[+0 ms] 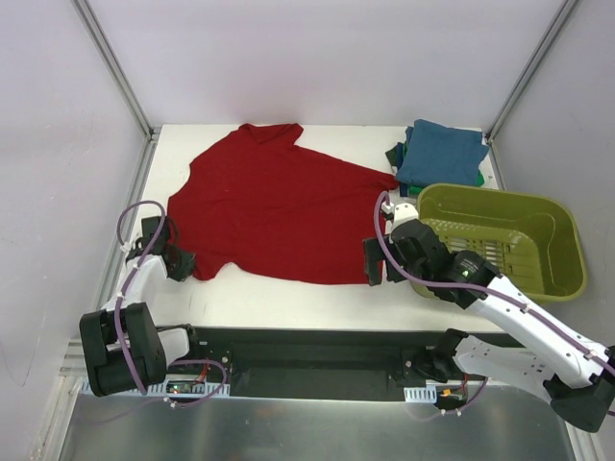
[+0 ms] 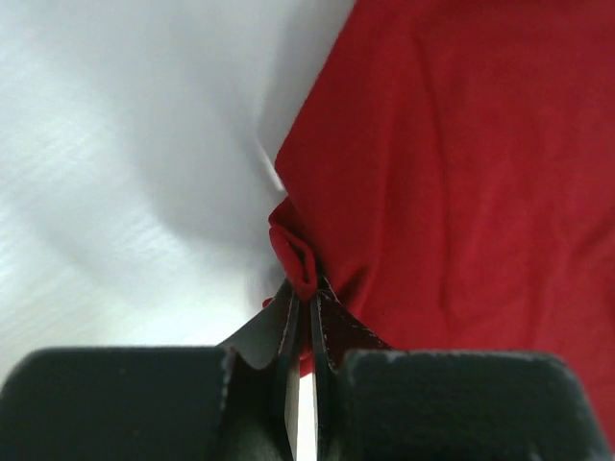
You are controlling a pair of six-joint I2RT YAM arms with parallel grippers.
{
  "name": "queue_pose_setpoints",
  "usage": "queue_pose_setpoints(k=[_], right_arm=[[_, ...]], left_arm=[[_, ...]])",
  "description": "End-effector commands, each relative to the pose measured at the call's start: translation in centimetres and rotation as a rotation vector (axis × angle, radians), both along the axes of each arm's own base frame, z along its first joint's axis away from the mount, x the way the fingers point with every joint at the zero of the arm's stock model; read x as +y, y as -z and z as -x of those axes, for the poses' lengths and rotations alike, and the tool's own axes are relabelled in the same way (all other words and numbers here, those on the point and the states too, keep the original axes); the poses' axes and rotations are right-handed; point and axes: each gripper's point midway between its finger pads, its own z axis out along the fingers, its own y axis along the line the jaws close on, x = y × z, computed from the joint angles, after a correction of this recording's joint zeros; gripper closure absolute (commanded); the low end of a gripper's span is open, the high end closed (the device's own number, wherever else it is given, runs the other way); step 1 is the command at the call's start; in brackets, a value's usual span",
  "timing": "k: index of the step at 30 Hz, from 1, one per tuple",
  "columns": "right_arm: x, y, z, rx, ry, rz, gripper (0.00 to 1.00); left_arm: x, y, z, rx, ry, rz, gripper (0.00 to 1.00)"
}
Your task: Fold and stack the t-shirts
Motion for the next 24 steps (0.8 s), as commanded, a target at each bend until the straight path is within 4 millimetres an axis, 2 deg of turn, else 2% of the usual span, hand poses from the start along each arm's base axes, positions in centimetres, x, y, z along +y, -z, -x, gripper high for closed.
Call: queue_pose_setpoints(k=[1, 3, 5, 6, 7, 8, 11, 12, 13, 14, 15, 16, 17, 19, 20, 23, 24], right_arm=[[-1.5, 0.8, 0.0, -0.014, 0.022, 0.067, 0.03], [-1.6, 1.0, -0.1, -0.011, 0.022, 0.082, 0.03], [-1.6, 1.4, -0.2, -0.011, 0.016, 0.096, 0.03], [-1.6, 1.6, -0.2, -0.009, 0.010, 0.102, 0.03], [-1.6, 1.7, -0.5, -0.014, 0.011, 0.109, 0.03], [-1.7, 1.8, -0.5, -0.017, 0.010, 0.120, 0.03], [-1.9, 2.1, -1.1, -0.025, 0.017, 0.136, 0.03], [-2.0, 2.3, -1.4, -0.024, 0.022, 0.140, 0.03], [-1.7, 2.5, -1.5, -0.017, 0.015, 0.133, 0.03], [-1.6, 2.6, -1.7, -0.013, 0.014, 0.131, 0.03], [-1.6, 2.8, -1.8, -0.008, 0.010, 0.133, 0.03], [-1.5, 3.1, -2.1, 0.011, 0.011, 0.126, 0.03], [-1.4, 3.1, -2.3, 0.017, 0.013, 0.123, 0.03], [-1.1, 3.2, -2.6, 0.034, 0.007, 0.120, 0.03], [-1.0, 3.3, -2.6, 0.039, 0.006, 0.122, 0.03], [-0.6, 3.3, -2.6, 0.054, 0.001, 0.112, 0.03], [-0.6, 3.4, -2.6, 0.060, 0.000, 0.110, 0.03]], left_arm=[[-2.6, -3.1, -2.1, -0.107, 0.075, 0.070, 1.00], [-2.8, -4.1, -3.1, -0.127, 0.087, 0.060, 1.00], [-3.3, -5.5, -5.1, -0.146, 0.116, 0.048, 1.00], [-3.4, -5.1, -5.7, -0.120, 0.124, 0.041, 1.00], [-3.7, -6.6, -7.4, -0.150, 0.147, 0.027, 1.00], [-3.8, -6.8, -8.2, -0.146, 0.162, 0.016, 1.00], [-3.8, -6.6, -11.8, -0.116, 0.197, -0.020, 1.00], [-3.8, -4.8, -12.5, -0.059, 0.207, -0.008, 1.00], [-4.0, -5.8, -14.6, -0.088, 0.223, -0.002, 0.98], [-4.7, -5.5, -15.3, -0.078, 0.261, 0.018, 0.97], [-5.0, -4.1, -16.0, -0.039, 0.278, 0.034, 0.94], [-5.4, -5.1, -17.7, -0.070, 0.300, 0.036, 0.93], [-6.1, -5.1, -18.2, -0.072, 0.340, 0.034, 0.91], [-6.6, -5.4, -19.4, -0.076, 0.374, 0.032, 0.77], [-6.9, -5.7, -19.6, -0.083, 0.395, 0.028, 0.51], [-6.3, -6.9, -19.6, -0.103, 0.400, -0.020, 0.30], [-6.1, -7.7, -19.2, -0.116, 0.398, -0.033, 0.29]])
